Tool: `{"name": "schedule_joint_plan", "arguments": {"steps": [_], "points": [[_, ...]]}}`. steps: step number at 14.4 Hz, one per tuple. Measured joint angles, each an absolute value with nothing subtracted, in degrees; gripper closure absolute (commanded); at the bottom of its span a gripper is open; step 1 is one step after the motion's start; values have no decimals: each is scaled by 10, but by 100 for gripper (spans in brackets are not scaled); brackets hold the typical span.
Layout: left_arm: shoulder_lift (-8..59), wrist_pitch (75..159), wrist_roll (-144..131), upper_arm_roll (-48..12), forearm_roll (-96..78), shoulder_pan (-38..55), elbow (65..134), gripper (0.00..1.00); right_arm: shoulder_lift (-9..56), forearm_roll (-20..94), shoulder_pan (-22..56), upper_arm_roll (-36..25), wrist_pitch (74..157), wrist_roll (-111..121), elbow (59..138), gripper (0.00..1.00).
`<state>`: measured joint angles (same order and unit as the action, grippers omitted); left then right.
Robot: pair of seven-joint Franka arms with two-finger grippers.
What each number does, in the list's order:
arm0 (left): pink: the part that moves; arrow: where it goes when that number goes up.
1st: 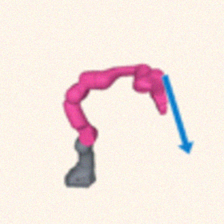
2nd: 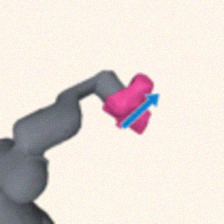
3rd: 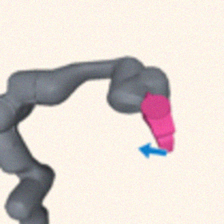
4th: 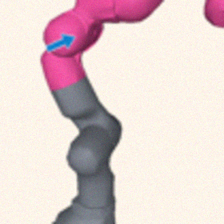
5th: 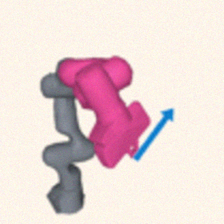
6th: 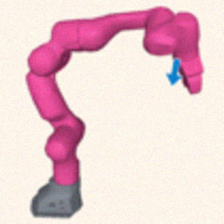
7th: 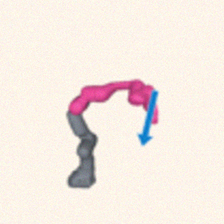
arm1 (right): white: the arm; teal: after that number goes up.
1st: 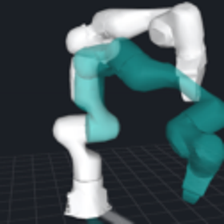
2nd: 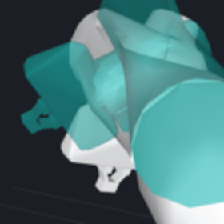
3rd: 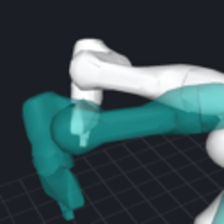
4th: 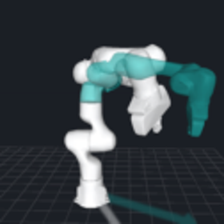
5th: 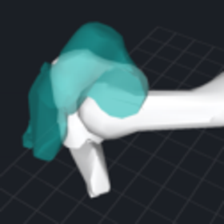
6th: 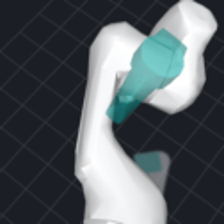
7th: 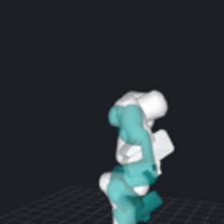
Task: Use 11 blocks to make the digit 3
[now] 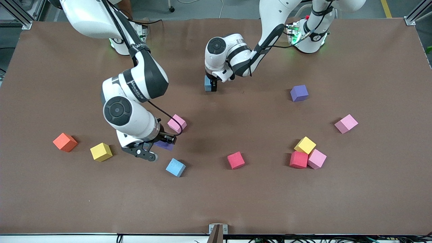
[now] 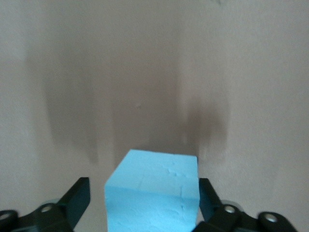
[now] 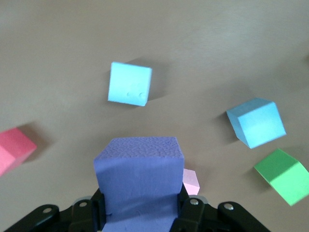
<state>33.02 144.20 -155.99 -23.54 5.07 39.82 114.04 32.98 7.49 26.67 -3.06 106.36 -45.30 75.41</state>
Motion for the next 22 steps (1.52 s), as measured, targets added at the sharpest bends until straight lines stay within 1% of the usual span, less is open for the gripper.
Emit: {"name": "schedule_joint_plan", "arguments": {"steps": [3,6,8,10,13,15,18,20,22], "points": [[298,1393,-1560,-236,51,398,1128,0,309,75,266,-30,1012,-575,754,100],[256,1327,-1558,-236,51,398,1105,0,292,74,267,-29,950,-698,758,100],[235,1282,-1535,-231,55,394,1088,0,269,76,270,-25,945,-774,791,100],[220,1258,-1440,-217,67,362,1079,0,228,80,271,-11,981,-860,865,100],[216,1252,-1226,-206,69,237,1062,0,157,81,275,27,1073,-975,1000,100],[216,1240,-1087,-206,69,155,1058,0,107,81,276,49,1147,-1023,1104,100],[216,1173,-889,-206,76,87,1059,0,47,86,276,75,1242,-1078,1242,100],[216,1144,-770,-207,97,61,1063,0,29,95,276,91,1268,-1117,1289,100],[214,1138,-658,-208,105,27,1068,0,25,98,276,111,1302,-1164,1316,100]]}}
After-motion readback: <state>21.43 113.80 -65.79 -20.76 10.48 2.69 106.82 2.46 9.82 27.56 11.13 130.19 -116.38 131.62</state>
